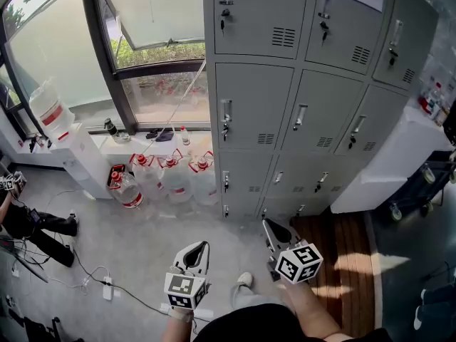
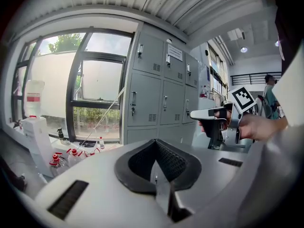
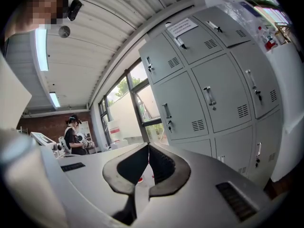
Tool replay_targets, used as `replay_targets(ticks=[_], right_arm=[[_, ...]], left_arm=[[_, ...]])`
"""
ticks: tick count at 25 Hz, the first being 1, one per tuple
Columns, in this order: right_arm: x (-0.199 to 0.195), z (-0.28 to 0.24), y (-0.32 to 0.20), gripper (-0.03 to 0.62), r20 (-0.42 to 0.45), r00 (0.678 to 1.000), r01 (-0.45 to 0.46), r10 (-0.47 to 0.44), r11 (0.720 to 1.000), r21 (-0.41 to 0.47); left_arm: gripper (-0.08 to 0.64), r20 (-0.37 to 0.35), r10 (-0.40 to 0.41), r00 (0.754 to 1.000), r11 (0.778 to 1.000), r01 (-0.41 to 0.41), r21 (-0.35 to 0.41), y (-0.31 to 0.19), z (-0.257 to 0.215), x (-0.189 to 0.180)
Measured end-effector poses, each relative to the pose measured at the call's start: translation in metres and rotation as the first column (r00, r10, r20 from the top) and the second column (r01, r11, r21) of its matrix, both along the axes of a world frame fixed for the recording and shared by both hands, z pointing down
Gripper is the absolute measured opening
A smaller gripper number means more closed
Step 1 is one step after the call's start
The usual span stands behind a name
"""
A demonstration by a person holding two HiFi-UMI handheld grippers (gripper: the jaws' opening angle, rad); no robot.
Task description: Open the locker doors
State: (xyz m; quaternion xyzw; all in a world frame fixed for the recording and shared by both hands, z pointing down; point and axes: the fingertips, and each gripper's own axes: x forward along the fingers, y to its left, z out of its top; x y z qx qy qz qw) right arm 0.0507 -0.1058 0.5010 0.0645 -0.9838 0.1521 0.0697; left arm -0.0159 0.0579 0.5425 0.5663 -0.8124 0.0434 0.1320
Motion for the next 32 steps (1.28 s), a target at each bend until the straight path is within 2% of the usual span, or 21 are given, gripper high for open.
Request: replay_targets(ticks=[5, 9, 13, 18, 23, 26, 29, 32], right_arm=[[-0.064, -0.023, -0.048, 0.028, 0.043, 0.999, 0.006, -0.008, 0.999, 0.031], [-0.11, -0.059, -0.082, 0.028, 0.094, 0.995, 0.026, -0.037, 0.994, 0.11], [-0.151, -0.11, -0.117, 0.029, 0.156, 0.986, 0.031, -0.065, 0.977, 0.212], [-0.193, -0.193, -0.146, 0.031, 0.276, 0.958, -0.004, -0.077, 0.96, 0.281], [-0.229, -0.287, -0.16, 0.041, 0.386, 0.919, -0.075, -0.078, 0.928, 0.365], [-0.251, -0.339, -0.16, 0.088, 0.418, 0.904, -0.106, -0.089, 0.901, 0.42], [-0.269, -0.38, -0.159, 0.109, 0.449, 0.889, -0.137, -0.089, 0.884, 0.446], [-0.29, -0.411, -0.158, 0.14, 0.449, 0.89, -0.164, -0.085, 0.858, 0.487]], left_arm=[[0.017, 0.051, -0.006, 0.999, 1.0, 0.006, 0.002, -0.051, -0.022, -0.065], [0.017, 0.062, -0.011, 0.998, 1.0, 0.009, 0.023, -0.093, -0.039, -0.105], [0.017, 0.089, -0.017, 0.996, 0.999, 0.013, 0.051, -0.126, -0.056, -0.136], [0.017, 0.094, -0.04, 0.995, 0.995, 0.03, 0.099, -0.142, -0.079, -0.171], [0.017, 0.129, -0.02, 0.991, 0.99, 0.002, 0.14, -0.157, -0.109, -0.204], [0.017, 0.152, 0.01, 0.988, 0.989, -0.033, 0.146, -0.162, -0.125, -0.22], [0.017, 0.176, 0.044, 0.983, 0.989, -0.068, 0.129, -0.164, -0.131, -0.234], [0.017, 0.189, 0.073, 0.979, 0.988, -0.097, 0.12, -0.164, -0.133, -0.25]])
